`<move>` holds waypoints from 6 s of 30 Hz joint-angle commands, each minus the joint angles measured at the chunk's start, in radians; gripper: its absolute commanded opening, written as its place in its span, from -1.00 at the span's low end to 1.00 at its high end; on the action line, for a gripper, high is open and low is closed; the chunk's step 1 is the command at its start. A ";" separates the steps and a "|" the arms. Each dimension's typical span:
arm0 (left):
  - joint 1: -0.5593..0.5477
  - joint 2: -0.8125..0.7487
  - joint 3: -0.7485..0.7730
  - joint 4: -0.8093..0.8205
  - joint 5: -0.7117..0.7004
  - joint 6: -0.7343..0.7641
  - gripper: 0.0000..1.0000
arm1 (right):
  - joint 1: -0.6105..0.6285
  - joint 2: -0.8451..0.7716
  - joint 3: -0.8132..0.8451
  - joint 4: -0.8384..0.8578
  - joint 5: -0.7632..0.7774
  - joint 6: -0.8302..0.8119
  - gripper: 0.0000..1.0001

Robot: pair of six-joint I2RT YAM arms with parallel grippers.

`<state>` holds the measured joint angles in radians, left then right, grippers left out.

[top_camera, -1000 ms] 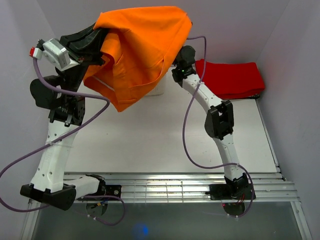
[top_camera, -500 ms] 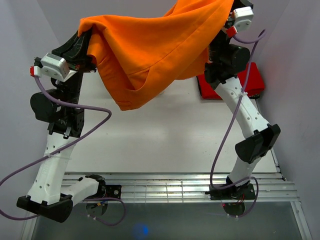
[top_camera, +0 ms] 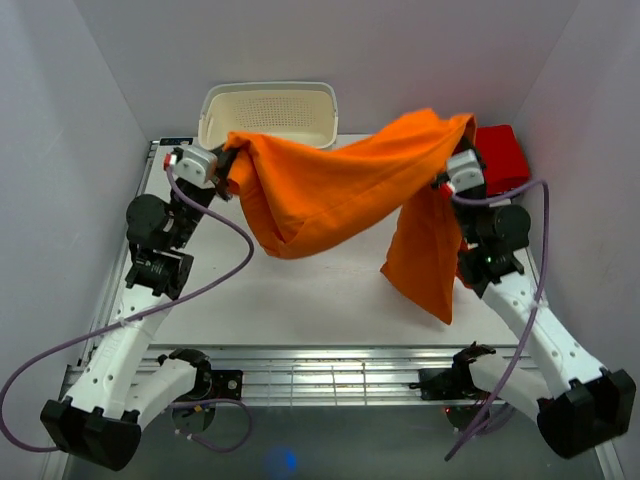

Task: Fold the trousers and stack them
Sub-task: Move the trousers to the center of the board, then flatten the trousers out

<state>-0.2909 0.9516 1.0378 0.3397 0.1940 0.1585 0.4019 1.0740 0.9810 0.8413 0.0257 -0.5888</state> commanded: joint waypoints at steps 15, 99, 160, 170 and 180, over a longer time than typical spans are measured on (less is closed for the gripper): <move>0.400 0.013 -0.292 -0.692 0.237 0.344 -1.00 | -0.018 -0.453 -0.650 -0.965 -0.548 -0.402 -0.79; 0.998 0.670 0.038 -1.360 0.541 0.582 0.96 | -0.848 0.382 0.177 -1.786 -0.353 -0.643 -0.84; 1.362 0.256 0.285 -1.425 1.337 0.493 -1.00 | -1.012 0.433 0.367 -1.952 -0.446 -0.881 -0.84; 0.917 0.474 0.224 -0.565 0.480 -0.233 -1.00 | -0.761 0.947 0.862 -1.837 -0.316 -0.467 -0.84; 0.904 0.751 0.420 -0.720 0.456 -0.199 0.80 | -0.781 0.835 0.836 -1.936 -0.296 -0.511 0.80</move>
<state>0.6083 1.7859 1.4086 -0.2863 0.6617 -0.0822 -0.3553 2.0739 1.8759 -1.0199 -0.2558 -1.0580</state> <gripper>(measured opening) 0.836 0.900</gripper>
